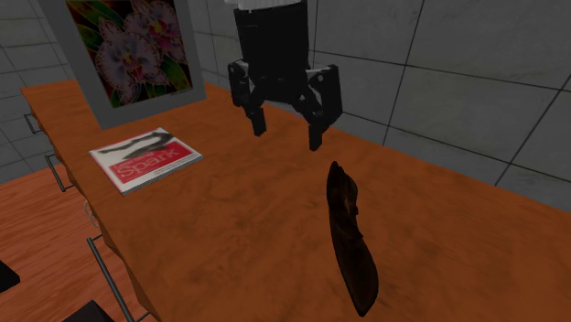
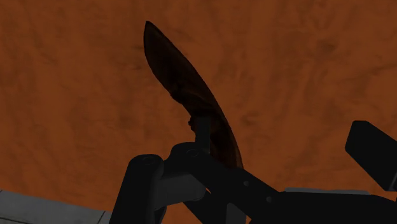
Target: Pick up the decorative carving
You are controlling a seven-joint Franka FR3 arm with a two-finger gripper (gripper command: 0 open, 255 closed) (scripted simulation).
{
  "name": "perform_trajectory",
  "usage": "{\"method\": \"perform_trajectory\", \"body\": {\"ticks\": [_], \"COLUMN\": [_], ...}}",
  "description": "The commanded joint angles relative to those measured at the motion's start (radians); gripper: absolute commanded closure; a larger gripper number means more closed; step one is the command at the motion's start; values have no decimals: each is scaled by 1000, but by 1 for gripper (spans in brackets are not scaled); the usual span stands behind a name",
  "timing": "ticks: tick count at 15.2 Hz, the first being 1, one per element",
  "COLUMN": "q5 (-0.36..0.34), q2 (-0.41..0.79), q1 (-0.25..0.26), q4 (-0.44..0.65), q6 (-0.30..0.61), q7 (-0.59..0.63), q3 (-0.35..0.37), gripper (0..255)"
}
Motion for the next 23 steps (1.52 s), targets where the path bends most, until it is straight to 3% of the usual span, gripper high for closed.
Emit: {"method": "perform_trajectory", "body": {"ticks": [1,8,15,23], "q5": [-15,-67,-108,-116], "q2": [75,345,616,660], "q1": [-1,3,16,17], "q4": [42,251,522,487], "q6": [32,87,81,160], "q7": [-2,-3,-14,0], "q3": [1,-1,-11,-15], "gripper": [0,0,0,0]}}
